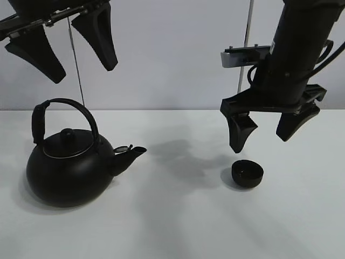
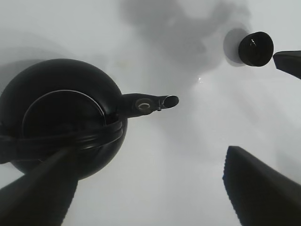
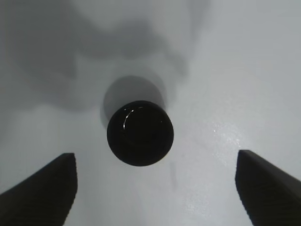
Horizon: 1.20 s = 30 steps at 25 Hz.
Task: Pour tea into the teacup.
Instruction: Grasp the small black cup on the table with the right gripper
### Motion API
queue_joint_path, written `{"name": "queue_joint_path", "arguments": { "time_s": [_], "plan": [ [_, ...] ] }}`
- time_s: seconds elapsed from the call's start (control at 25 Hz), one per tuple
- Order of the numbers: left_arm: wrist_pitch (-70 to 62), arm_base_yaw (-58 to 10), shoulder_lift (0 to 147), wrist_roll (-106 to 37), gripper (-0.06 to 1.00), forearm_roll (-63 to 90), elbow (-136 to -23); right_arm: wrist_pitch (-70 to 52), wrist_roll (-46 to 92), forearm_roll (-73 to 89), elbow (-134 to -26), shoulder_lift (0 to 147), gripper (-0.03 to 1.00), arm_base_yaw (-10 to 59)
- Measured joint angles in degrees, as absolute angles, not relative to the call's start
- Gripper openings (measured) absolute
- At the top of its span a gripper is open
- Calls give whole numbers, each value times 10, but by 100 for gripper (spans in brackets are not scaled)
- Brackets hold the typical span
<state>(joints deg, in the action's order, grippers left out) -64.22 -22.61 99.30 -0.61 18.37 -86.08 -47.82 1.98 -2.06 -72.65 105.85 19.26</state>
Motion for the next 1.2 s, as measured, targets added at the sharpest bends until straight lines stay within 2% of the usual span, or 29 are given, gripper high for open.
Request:
{"name": "queue_joint_path", "arguments": {
  "time_s": [0.36,0.92,1.2],
  "plan": [
    [-642,-226,993,-6,61,184,-861,-374,27,-21,-657,1059,63,193],
    [-642,-226,993,-6,61,182,-861,-346,28,0,-652,1110,63,193],
    [-642,-226,993,-6,61,182,-861,-343,25,0,-652,1122,48,193]
  ]
}}
